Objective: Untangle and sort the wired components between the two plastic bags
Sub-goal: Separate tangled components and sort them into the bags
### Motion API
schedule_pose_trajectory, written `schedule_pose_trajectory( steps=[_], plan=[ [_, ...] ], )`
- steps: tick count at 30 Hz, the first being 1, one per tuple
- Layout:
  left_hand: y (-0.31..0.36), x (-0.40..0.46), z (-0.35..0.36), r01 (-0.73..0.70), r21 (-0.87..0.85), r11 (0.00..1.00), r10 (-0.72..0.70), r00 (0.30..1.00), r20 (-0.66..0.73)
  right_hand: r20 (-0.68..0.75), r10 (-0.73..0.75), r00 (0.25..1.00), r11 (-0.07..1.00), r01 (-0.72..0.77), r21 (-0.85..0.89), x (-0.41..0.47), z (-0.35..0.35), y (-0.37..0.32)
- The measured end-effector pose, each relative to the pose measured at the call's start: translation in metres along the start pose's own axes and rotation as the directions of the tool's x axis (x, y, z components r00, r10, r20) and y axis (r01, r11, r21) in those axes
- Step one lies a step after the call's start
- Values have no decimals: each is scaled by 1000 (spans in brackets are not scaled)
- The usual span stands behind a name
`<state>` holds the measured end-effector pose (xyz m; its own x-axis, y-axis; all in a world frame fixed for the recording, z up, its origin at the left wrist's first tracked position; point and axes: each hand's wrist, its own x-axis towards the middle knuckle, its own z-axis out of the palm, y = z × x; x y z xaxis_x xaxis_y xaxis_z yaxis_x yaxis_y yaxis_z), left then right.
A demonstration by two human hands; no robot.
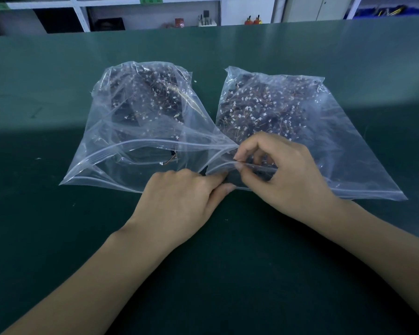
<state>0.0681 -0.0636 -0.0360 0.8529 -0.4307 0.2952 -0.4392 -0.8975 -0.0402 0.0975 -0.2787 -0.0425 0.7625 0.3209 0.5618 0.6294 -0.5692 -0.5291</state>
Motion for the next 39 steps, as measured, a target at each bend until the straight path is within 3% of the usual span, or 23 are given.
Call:
schedule_pose_trajectory(
  steps=[4, 7, 13, 16, 20, 28, 35, 39],
  plan=[
    [-2, -2, -3, -25, -246, 969, 1, 995, -95, 14, -10, 1000, 1000, 10, 4, 1, -1, 2],
    [-9, -3, -1, 40, -469, 882, -177, 952, -251, 19, -7, 1000, 1000, 7, 6, 1, -2, 2],
    [-35, 1, 3, 250, -222, 943, -299, 926, -230, 17, 2, 1000, 1000, -2, -4, 0, 0, 2],
    [-50, 3, 1, 234, -204, 951, -281, 926, -251, 20, 2, 1000, 1000, -2, -5, 0, 0, 2],
    [-58, 4, 5, 276, -77, 958, -285, 946, -157, 19, -8, 1000, 1000, 8, 0, 1, 0, 1],
    [-61, 1, 4, 286, -180, 941, -318, 929, -189, 28, -4, 1000, 1000, 4, 14, 1, -1, 0],
    [-44, 2, 1, -43, -297, 954, -106, 878, -466, 19, -13, 1000, 1000, 13, 17, 0, 0, 1],
    [-22, 0, 2, -250, -384, 889, 14, 852, -523, -6, -30, 1000, 998, 30, 50, -1, 2, 3]
  ],
)
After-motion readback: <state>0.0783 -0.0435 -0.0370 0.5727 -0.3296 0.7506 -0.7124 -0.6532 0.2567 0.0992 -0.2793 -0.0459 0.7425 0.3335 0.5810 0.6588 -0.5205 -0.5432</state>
